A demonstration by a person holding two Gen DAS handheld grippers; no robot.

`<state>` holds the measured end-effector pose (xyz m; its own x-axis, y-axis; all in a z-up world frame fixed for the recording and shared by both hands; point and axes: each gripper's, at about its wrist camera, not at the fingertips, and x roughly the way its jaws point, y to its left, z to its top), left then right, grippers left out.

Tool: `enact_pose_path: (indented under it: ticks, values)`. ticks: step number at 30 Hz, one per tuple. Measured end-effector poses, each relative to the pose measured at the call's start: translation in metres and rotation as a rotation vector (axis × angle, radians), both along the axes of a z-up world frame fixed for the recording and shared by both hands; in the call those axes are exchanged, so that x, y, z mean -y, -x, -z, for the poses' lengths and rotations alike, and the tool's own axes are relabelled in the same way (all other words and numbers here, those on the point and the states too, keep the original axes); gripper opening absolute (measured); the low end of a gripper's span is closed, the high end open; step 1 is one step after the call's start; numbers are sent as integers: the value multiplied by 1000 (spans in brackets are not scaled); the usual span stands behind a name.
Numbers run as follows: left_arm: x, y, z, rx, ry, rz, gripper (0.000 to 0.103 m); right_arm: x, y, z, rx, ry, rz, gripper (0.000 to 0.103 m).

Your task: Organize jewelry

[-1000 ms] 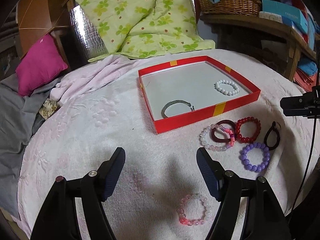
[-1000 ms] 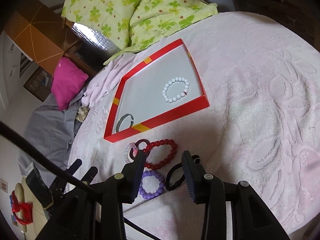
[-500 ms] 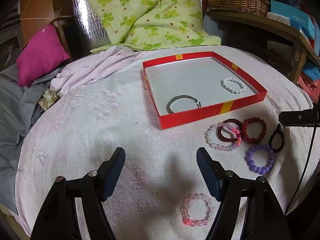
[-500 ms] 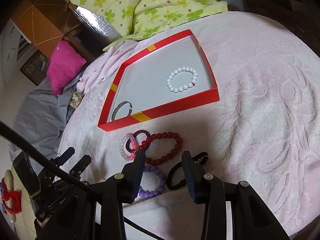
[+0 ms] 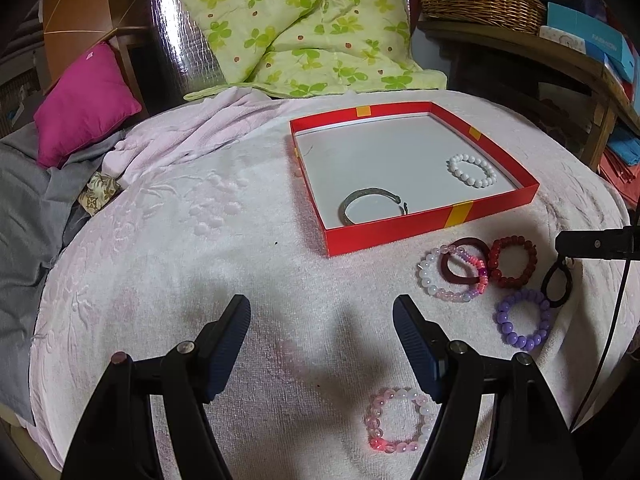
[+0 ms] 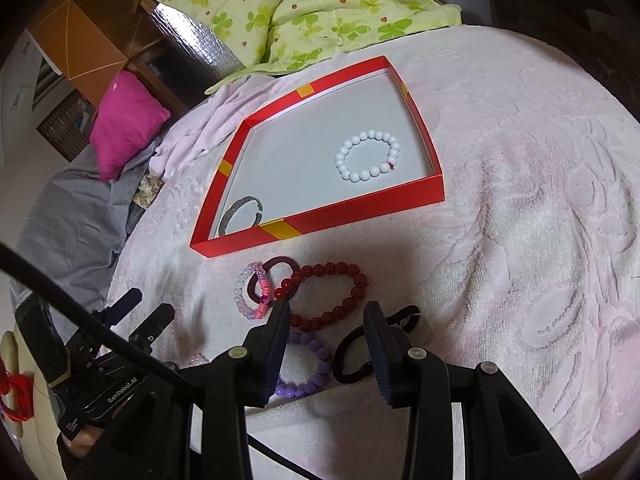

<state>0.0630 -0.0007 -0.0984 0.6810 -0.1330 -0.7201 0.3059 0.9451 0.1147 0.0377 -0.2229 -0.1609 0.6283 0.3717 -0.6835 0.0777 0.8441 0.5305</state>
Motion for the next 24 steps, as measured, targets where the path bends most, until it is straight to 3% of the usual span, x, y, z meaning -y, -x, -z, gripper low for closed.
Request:
enact_pose_path:
  ticks: [24]
  values:
    - [-3,-2,2,-3,-14,-12,74,6,0,1,-1,20,19,41]
